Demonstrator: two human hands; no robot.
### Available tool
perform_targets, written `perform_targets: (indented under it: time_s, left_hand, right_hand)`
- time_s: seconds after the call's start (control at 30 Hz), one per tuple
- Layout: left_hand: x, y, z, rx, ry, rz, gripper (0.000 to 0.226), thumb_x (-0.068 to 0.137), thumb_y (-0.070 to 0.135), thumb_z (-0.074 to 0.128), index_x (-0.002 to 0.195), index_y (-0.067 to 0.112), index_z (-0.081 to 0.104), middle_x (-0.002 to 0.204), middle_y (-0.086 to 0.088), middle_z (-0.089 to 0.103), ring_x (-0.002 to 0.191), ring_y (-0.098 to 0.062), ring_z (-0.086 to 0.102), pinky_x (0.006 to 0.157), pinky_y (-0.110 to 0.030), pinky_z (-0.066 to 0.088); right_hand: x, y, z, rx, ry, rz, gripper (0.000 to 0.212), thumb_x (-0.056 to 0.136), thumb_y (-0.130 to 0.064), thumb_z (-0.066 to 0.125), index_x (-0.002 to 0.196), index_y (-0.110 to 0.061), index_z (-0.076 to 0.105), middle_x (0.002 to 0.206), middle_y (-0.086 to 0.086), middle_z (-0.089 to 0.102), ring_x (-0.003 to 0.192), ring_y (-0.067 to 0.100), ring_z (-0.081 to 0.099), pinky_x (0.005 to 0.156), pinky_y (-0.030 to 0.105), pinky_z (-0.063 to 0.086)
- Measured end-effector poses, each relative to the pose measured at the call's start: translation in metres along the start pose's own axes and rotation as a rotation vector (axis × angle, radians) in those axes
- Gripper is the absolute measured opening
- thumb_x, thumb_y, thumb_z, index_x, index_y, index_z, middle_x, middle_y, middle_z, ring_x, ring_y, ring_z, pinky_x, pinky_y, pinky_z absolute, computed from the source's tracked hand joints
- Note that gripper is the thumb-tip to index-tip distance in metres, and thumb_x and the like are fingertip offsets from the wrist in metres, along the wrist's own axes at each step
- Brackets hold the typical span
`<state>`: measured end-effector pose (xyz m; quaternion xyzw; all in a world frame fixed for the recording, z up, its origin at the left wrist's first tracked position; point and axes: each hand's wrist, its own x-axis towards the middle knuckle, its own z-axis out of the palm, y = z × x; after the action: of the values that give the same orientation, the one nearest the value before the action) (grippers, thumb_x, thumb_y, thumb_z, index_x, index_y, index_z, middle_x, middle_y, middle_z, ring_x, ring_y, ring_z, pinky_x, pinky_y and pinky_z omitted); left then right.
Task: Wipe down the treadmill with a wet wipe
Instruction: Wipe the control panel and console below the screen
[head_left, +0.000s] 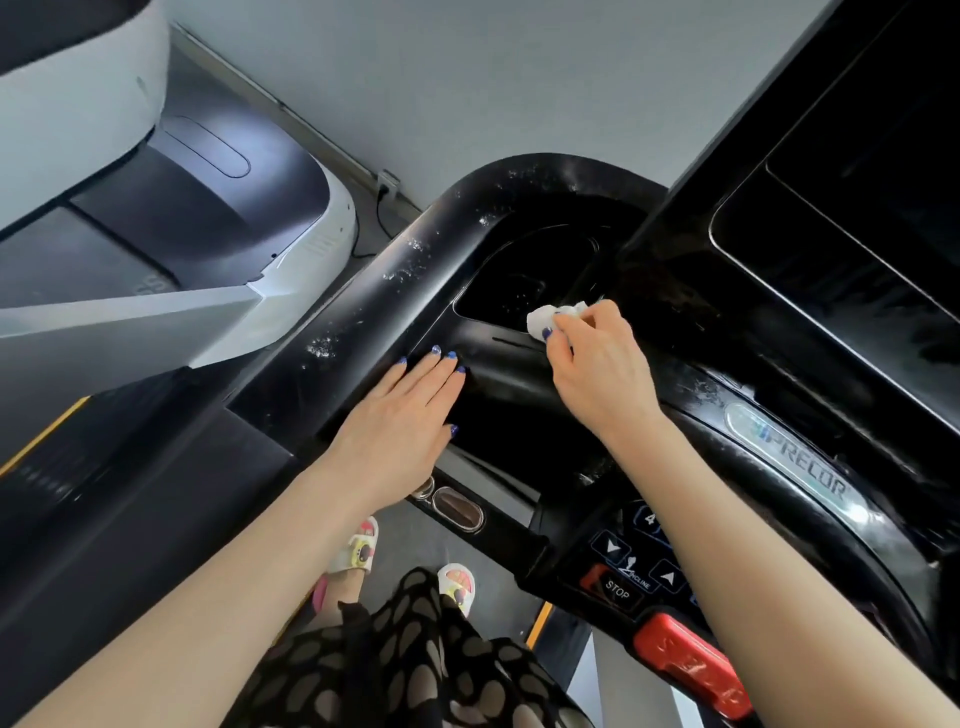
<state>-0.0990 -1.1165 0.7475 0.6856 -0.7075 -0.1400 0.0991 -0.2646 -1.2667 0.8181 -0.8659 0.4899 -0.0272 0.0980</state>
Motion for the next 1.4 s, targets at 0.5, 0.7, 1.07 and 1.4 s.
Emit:
perform_targets:
  time_s: [0.5,0.7,1.07,1.4]
  left_hand:
    - [-0.063,-0.021,-0.02,0.233,0.161,-0.128,0.066,0.101,0.039,0.025,0.152,-0.001,0.038,0.164,-0.02,0.024,0.153,-0.033,0.022,0.124,-0.046,0.016]
    - [-0.073,-0.012,-0.016,0.246,0.2,-0.161,0.066,0.101,0.038,0.027,0.151,-0.003,0.038,0.163,-0.02,0.026,0.152,-0.033,0.024,0.123,-0.044,0.015]
    - [-0.107,-0.006,-0.006,0.279,0.275,-0.363,0.066,0.102,0.036,0.028,0.154,-0.005,0.03,0.165,-0.02,0.019,0.154,-0.034,0.019,0.122,-0.052,0.022]
    - [-0.11,0.009,0.007,0.324,0.29,-0.449,0.066,0.104,0.038,0.022,0.158,-0.001,0.021,0.167,-0.017,0.013,0.155,-0.032,0.013,0.123,-0.054,0.02]
  right_hand:
    - [0.005,0.031,0.0,-0.127,-0.435,-0.61,0.064,0.104,-0.03,0.049,0.159,-0.009,0.022,0.168,0.001,0.009,0.154,0.01,0.001,0.127,0.036,0.004]
    - [0.04,-0.021,0.032,-0.208,-0.449,-0.717,0.06,0.106,-0.03,0.039,0.157,-0.001,0.024,0.167,0.014,0.015,0.156,0.025,0.008,0.124,0.042,0.005]
    - [0.073,0.0,0.025,-0.356,-0.591,-1.21,0.077,0.098,-0.035,0.052,0.16,-0.008,0.016,0.169,0.01,0.006,0.156,0.02,0.0,0.127,0.045,0.008]
    - [0.099,-0.018,0.018,-0.685,-0.568,-1.543,0.072,0.096,-0.048,0.028,0.161,-0.017,0.021,0.169,-0.003,0.009,0.156,0.012,0.0,0.127,0.039,-0.001]
